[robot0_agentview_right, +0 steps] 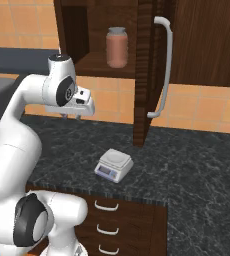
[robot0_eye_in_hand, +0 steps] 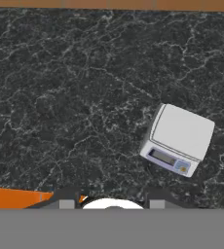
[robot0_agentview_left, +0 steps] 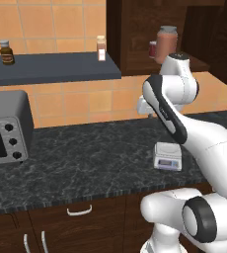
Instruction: Pick the honey bottle and place it on the digital scale for weighing, and close the cabinet.
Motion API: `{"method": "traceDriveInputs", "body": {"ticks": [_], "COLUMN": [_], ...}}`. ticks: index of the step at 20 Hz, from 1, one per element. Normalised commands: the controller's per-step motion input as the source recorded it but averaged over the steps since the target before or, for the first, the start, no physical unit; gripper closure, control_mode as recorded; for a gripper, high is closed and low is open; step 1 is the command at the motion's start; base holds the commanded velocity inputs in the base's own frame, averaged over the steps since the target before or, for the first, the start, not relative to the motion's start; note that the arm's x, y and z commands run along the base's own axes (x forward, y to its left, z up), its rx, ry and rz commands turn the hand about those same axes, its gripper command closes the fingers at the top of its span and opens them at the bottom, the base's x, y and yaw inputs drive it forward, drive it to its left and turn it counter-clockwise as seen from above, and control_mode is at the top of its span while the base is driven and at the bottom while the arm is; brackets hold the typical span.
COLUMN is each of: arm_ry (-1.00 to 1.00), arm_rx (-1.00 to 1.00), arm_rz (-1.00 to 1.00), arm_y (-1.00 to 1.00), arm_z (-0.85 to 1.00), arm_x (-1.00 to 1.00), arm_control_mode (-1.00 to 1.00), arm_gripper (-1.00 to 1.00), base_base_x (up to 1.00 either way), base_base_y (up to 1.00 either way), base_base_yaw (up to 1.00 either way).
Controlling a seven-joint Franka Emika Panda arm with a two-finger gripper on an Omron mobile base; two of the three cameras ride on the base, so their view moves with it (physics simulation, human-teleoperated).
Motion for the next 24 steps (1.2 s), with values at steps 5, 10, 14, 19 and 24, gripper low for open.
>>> {"method": "traceDriveInputs", "body": {"ticks": [5, 10, 14, 19, 24], "arm_ry": [-0.03, -0.24, -0.34, -0.25, -0.22], "arm_rx": [0.0, 0.0, 0.0, 0.0, 0.0], "arm_rz": [0.0, 0.0, 0.0, 0.0, -0.01], "arm_y": [-0.04, -0.06, 0.0, -0.01, -0.03], "arm_z": [0.0, 0.09, 0.54, 0.65, 0.71], "arm_x": [-0.39, -0.84, -0.5, -0.27, -0.04], "arm_control_mode": [-1.0, -1.0, -1.0, -1.0, -1.0], "arm_gripper": [-1.0, -1.0, -1.0, -1.0, -1.0], "base_base_x": [0.0, 0.0, 0.0, 0.0, 0.0], "base_base_y": [0.0, 0.0, 0.0, 0.0, 0.0], "base_base_yaw": [0.0, 0.0, 0.0, 0.0, 0.0]}}
